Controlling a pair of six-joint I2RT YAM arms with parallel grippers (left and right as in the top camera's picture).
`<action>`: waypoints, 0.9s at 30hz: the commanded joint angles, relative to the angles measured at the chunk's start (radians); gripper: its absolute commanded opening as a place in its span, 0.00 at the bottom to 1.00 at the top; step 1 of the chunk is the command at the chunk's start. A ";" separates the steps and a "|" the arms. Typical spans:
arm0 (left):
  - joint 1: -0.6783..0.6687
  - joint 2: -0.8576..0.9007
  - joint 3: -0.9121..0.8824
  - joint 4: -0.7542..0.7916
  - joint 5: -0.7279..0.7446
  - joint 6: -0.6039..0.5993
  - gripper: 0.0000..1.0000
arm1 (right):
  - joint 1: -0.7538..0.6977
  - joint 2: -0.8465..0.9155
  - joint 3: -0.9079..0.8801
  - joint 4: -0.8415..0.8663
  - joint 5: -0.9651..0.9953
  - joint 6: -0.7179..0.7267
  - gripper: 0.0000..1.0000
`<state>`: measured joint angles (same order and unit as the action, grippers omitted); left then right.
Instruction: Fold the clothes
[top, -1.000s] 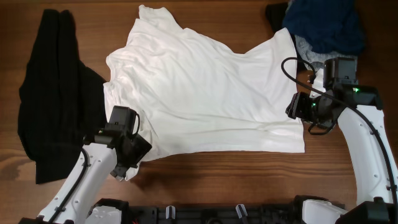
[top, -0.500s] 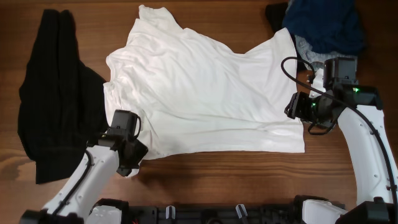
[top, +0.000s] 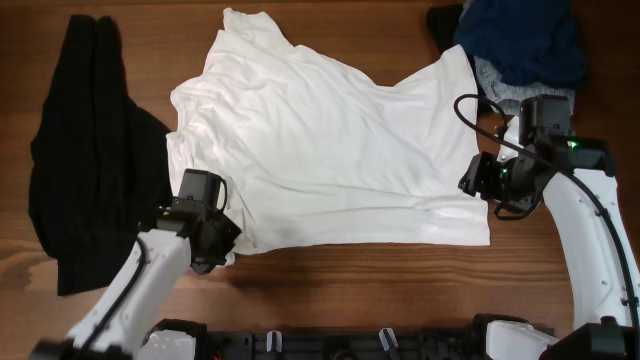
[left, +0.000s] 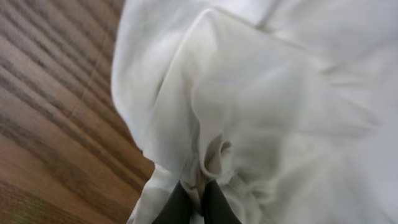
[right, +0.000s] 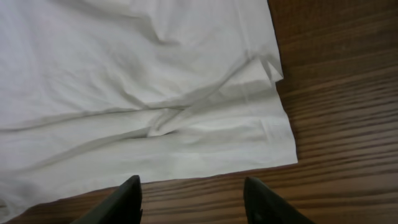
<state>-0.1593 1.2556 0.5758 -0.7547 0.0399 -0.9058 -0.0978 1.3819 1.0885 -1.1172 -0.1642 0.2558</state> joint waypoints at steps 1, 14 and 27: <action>-0.004 -0.098 0.048 0.003 0.002 0.066 0.04 | 0.000 0.021 -0.061 0.005 -0.012 0.073 0.50; -0.004 -0.115 0.048 0.030 -0.095 0.066 0.04 | 0.000 0.129 -0.186 0.063 0.088 0.275 0.34; -0.004 -0.115 0.047 0.024 -0.113 0.066 0.04 | 0.000 0.138 -0.352 0.248 0.120 0.377 0.54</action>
<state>-0.1593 1.1496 0.6109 -0.7284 -0.0483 -0.8574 -0.0978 1.5066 0.7429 -0.8879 -0.0689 0.6033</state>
